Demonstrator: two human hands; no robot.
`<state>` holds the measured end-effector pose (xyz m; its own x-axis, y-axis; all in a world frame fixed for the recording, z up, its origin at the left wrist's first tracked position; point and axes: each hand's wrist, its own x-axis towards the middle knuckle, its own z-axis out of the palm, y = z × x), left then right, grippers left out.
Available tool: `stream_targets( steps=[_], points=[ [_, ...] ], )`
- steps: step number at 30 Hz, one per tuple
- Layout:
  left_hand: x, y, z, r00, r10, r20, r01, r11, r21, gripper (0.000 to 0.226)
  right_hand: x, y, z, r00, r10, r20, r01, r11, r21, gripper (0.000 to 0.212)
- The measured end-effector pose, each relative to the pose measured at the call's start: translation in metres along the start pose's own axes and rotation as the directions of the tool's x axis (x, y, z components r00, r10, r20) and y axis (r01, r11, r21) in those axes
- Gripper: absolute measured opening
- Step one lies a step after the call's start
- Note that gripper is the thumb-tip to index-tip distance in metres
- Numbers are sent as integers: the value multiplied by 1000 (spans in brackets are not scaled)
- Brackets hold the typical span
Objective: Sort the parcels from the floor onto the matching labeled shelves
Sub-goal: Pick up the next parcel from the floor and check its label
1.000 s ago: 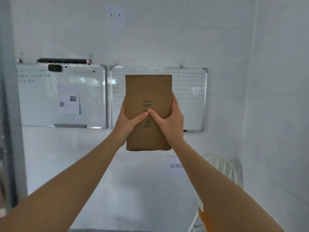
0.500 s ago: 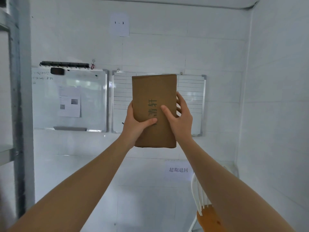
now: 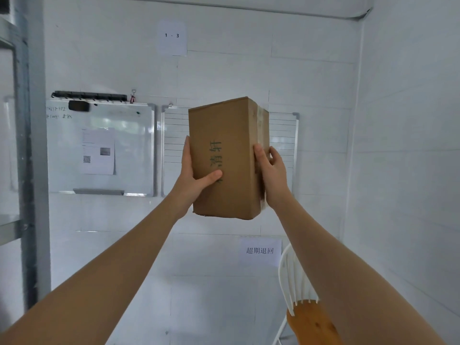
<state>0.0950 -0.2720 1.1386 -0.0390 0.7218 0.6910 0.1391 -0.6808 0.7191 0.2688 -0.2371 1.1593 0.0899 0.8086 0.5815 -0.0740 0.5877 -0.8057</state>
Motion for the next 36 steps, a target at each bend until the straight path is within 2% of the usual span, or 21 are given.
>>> stream_targets(
  steps=[3,5,8,10,12,16,20,24,28,31,36],
  points=[
    [-3,0,15,999,52,4,-52,989,136,72,-2,4,-4,994,-48,-96,46,999,-16,87],
    [-3,3,27,999,-11,-32,13,998,67,66,-4,4,-5,992,-47,-113,47,999,-9,87],
    [-3,10,38,993,-82,-83,87,994,60,90,-8,6,-3,987,-82,-139,78,996,-33,86],
    [-1,12,41,986,-133,-98,132,991,-20,112,-11,7,0,982,-108,-157,94,991,-92,86],
    [0,9,42,979,-170,-113,159,982,-98,117,-13,8,2,976,-141,-164,110,976,-186,81],
    [-1,-2,42,963,-196,-183,163,970,-183,100,-13,9,1,979,-177,-101,136,938,-319,65],
    [-4,-6,30,950,-271,-157,228,942,-247,82,-15,6,-8,986,-166,-4,150,898,-413,66],
    [-7,-7,30,959,-259,-111,225,941,-254,61,-21,6,-10,986,-152,75,168,929,-330,75],
    [-3,-3,29,966,-232,-113,209,961,-182,69,-28,10,-12,973,-174,149,196,970,-146,77],
    [-3,-3,30,971,-187,-147,169,978,-122,63,-31,15,-11,973,-196,123,209,972,-103,77],
    [-17,-17,34,968,-179,-175,157,979,-130,60,-43,30,-7,976,-181,117,192,978,-84,73]
  ],
)
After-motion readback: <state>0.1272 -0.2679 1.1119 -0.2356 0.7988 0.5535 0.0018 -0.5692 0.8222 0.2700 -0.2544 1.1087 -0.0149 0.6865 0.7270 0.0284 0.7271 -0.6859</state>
